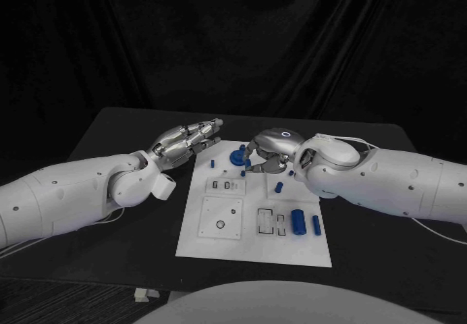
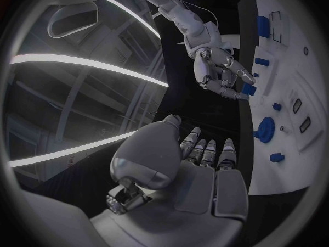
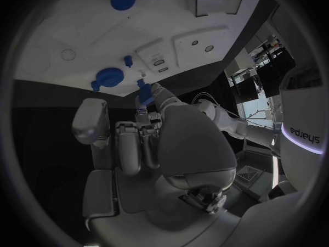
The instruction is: Assemble the parts on the task board
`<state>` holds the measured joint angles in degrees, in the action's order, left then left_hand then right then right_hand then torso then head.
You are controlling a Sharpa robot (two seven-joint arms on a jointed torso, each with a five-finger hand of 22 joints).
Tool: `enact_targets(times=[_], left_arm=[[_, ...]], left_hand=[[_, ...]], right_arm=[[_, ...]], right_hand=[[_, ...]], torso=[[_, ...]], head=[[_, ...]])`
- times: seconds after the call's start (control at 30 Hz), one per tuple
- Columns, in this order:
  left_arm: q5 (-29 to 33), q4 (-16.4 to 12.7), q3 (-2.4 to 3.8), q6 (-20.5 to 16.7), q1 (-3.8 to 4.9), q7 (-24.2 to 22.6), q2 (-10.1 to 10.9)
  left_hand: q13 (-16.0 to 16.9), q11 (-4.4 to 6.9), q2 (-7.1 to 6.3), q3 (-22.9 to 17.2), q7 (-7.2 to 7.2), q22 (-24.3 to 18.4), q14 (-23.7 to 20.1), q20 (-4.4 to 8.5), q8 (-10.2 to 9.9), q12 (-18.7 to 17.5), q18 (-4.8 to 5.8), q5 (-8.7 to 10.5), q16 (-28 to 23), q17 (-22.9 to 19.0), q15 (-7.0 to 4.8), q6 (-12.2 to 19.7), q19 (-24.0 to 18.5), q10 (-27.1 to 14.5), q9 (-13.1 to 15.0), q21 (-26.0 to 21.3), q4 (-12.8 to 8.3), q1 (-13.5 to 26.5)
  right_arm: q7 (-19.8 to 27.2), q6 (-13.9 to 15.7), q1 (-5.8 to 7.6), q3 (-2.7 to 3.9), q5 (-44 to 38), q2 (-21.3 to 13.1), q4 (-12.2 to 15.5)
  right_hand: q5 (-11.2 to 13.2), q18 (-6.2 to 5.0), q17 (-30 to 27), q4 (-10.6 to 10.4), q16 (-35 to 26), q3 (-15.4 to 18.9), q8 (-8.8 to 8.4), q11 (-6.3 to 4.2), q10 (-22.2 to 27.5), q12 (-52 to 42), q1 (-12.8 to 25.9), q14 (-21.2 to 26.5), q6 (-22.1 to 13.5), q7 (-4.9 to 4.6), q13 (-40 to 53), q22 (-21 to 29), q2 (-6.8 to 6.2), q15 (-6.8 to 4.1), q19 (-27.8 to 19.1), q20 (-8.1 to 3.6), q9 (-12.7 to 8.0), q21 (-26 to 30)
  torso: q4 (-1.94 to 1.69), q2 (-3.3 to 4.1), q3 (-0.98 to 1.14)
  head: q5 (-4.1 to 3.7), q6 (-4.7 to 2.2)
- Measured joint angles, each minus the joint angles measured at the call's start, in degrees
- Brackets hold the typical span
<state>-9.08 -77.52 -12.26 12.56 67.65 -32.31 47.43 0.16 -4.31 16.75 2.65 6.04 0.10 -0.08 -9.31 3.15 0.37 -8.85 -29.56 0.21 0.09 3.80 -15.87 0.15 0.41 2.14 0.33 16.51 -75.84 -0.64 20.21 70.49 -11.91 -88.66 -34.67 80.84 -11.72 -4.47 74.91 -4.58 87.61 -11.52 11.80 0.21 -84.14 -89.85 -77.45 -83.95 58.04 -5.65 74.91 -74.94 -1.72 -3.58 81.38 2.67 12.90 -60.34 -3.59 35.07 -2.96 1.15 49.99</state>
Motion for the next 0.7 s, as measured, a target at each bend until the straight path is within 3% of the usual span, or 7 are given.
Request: enact_targets(times=[0.33, 0.5, 0.6, 0.7], left_arm=[[0.0, 0.0, 0.00, 0.0, 0.00, 0.0, -0.2], [0.0, 0.0, 0.00, 0.0, 0.00, 0.0, -0.2], [0.0, -0.1, 0.00, 0.0, 0.00, 0.0, -0.2], [0.0, -0.1, 0.00, 0.0, 0.00, 0.0, -0.2]], left_hand=[[0.0, 0.00, 0.00, 0.0, 0.00, 0.0, 0.0, -0.21, 0.2, 0.0, 0.00, 0.00, 0.0, 0.0, 0.00, 0.0, -0.2, 0.0, 0.0, 0.0, 0.0, 0.0], [0.0, 0.00, 0.00, 0.0, 0.00, 0.0, 0.0, -0.21, 0.2, 0.0, 0.00, 0.00, 0.0, 0.0, 0.00, 0.0, -0.2, 0.0, 0.0, 0.0, 0.0, 0.0], [0.0, 0.00, 0.00, 0.0, 0.00, 0.0, 0.0, -0.21, 0.2, 0.0, 0.00, 0.00, 0.0, 0.0, 0.00, 0.0, -0.2, 0.0, 0.0, 0.0, 0.0, 0.0], [0.0, 0.00, 0.00, 0.0, 0.00, 0.0, 0.0, -0.21, 0.2, 0.0, 0.00, 0.00, 0.0, 0.0, 0.00, 0.0, -0.2, 0.0, 0.0, 0.0, 0.0, 0.0]], right_arm=[[-1.4, -0.5, -2.79, -0.02, -0.9, 4.2, -3.1], [-2.1, -0.9, -3.31, -0.02, -1.1, 4.8, -4.0], [-2.6, -1.2, -3.48, -0.02, -1.2, 5.1, -4.4], [-3.1, -1.4, -3.60, -0.02, -1.3, 5.1, -4.6]], right_hand=[[-0.7, 0.00, 0.0, 0.2, -0.5, 0.2, -0.29, 0.00, 0.0, 0.0, 0.0, 0.0, 0.0, 0.00, 0.0, 0.0, -0.01, 0.00, -0.2, 0.21, 0.0, 0.8], [-0.9, 0.00, 0.0, 0.2, -0.7, 0.2, -0.33, 0.00, 0.0, 0.0, 0.0, 0.0, 0.0, 0.01, 0.0, 0.0, -0.02, 0.00, -0.2, 0.21, 0.0, 1.2], [-1.3, -0.95, 0.0, 0.2, -0.7, 0.2, -0.49, 0.00, 0.0, 0.0, 0.0, 0.0, 0.0, 0.01, 0.0, 0.0, -0.02, 0.00, -0.2, 0.21, 0.0, 1.6], [-1.3, -0.94, 0.0, 0.2, -0.7, 0.2, -0.61, 0.00, 0.0, 0.0, 0.0, 0.0, 0.0, 0.02, 0.0, 0.0, -0.02, 0.00, -0.2, 0.21, 0.0, 1.6]], torso=[[-0.22, 0.00, 0.15], [-0.30, -0.03, 0.17], [-0.35, -0.05, 0.16], [-0.33, -0.05, 0.16]], head=[[-0.32, 0.00], [-0.30, 0.00], [-0.42, 0.00], [-0.44, 0.00]])
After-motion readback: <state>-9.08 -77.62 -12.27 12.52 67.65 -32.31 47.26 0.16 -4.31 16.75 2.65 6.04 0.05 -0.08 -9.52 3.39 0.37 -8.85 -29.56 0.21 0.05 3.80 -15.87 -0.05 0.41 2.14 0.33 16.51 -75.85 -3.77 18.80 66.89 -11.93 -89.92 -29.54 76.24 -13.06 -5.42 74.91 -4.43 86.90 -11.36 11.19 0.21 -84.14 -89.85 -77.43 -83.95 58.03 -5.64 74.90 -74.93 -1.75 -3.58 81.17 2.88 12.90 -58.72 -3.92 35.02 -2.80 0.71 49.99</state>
